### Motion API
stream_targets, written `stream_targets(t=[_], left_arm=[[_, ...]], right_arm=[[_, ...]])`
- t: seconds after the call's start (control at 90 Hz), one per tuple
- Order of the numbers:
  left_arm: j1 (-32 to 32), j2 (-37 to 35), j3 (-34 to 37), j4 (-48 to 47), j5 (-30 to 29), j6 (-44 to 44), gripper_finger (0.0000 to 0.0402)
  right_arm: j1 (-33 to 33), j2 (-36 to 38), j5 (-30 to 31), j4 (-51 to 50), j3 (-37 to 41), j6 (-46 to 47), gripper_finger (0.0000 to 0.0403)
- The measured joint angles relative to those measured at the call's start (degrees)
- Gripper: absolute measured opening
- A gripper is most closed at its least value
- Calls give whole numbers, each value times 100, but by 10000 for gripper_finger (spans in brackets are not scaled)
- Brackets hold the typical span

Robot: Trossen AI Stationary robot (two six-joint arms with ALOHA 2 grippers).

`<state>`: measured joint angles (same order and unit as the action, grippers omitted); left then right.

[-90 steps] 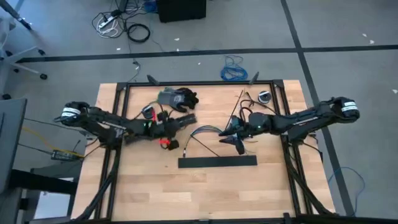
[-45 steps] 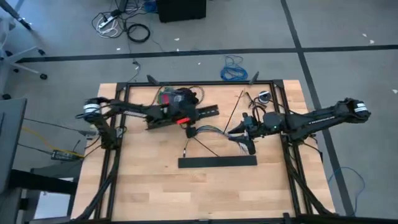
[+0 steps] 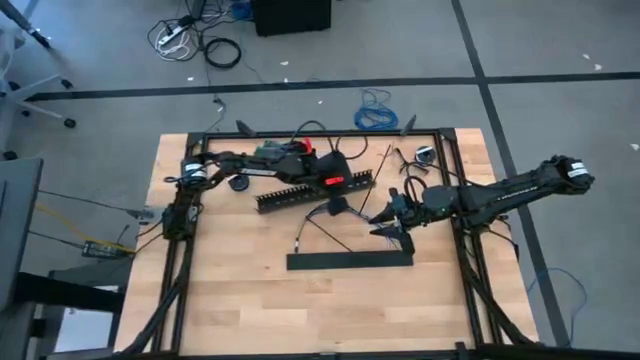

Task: Ziptie cables
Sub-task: Put the ziptied wire cables into the black cable duct

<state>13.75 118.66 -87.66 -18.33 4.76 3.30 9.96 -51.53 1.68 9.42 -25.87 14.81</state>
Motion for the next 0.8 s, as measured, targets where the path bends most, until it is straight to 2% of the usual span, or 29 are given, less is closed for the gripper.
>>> stream_targets(t=[0.144, 0.311, 0.433, 0.533, 0.667, 0.8], left_arm=[[3, -1, -2, -47, -280, 17, 17], [4, -3, -2, -32, -317, -18, 71], [1, -39, -2, 12, -377, -176, 113], [-10, -181, -2, -19, -443, -326, 129], [-157, -541, -2, -454, -1127, -567, 131], [-400, -950, 25, -1465, -1916, -598, 131]], right_arm=[[23, -2, -239, -53, 0, -101, 143], [21, -2, -287, -67, 0, -166, 155], [-36, -2, -259, -205, 0, -133, 171], [-63, -1, 46, -557, 0, -10, 182], [-66, -5, 653, -1148, 0, 207, 185], [-66, -50, 932, -1369, 0, 319, 182]])
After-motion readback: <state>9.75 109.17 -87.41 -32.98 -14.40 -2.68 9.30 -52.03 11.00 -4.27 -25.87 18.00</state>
